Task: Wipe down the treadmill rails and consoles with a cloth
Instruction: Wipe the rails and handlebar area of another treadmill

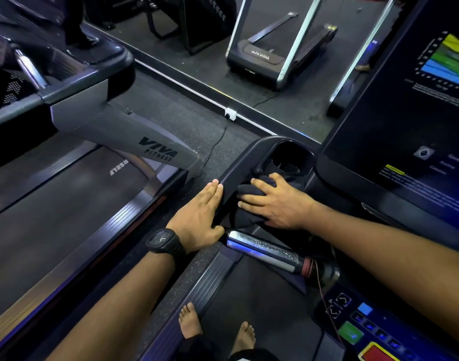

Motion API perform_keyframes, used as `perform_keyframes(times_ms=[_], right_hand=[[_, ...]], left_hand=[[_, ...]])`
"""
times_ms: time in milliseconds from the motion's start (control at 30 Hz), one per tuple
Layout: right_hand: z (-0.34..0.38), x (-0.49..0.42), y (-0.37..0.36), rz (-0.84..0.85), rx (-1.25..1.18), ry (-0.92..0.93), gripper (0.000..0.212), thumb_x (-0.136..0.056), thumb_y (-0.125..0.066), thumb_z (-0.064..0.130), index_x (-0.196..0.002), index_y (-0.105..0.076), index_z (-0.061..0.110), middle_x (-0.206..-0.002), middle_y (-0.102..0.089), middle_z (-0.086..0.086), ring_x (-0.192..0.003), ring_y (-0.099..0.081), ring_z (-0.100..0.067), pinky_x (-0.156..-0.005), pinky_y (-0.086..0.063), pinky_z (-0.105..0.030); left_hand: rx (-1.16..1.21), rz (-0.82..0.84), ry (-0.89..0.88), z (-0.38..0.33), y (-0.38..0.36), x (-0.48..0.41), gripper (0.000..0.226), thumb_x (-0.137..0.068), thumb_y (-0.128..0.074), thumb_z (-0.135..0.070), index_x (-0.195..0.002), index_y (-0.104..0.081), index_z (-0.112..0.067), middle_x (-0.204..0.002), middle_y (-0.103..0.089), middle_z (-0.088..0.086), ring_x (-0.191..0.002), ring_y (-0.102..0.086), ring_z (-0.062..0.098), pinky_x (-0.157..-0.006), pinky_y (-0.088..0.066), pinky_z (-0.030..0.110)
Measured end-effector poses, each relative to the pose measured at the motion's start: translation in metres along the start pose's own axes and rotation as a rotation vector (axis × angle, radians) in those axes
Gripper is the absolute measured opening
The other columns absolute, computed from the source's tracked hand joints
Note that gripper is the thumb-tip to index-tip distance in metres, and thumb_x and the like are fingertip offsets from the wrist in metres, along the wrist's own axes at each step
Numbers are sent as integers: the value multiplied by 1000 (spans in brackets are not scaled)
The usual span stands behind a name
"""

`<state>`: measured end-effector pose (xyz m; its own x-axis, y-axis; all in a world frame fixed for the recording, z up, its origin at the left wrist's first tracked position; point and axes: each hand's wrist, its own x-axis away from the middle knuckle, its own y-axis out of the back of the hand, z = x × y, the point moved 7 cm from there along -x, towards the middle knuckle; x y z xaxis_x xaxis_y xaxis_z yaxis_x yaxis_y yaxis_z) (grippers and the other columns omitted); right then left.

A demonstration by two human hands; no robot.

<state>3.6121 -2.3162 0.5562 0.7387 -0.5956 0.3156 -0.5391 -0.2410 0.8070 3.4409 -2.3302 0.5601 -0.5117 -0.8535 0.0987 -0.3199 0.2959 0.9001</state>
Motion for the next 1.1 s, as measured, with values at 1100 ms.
perform_keyframes(times_ms=[1100], right_hand=[[9,11,-4,98,-71,-155,75,-90,-60,50,-158,-29,40,-168,-24,3,-149,-28,-42,-114,-29,-67]], left_hand=[[-80,13,-34,4,-8,-7,96,-76,-35,-44,-159,-4,-8,-167,4,10,-154,7,17,-121,5,24]])
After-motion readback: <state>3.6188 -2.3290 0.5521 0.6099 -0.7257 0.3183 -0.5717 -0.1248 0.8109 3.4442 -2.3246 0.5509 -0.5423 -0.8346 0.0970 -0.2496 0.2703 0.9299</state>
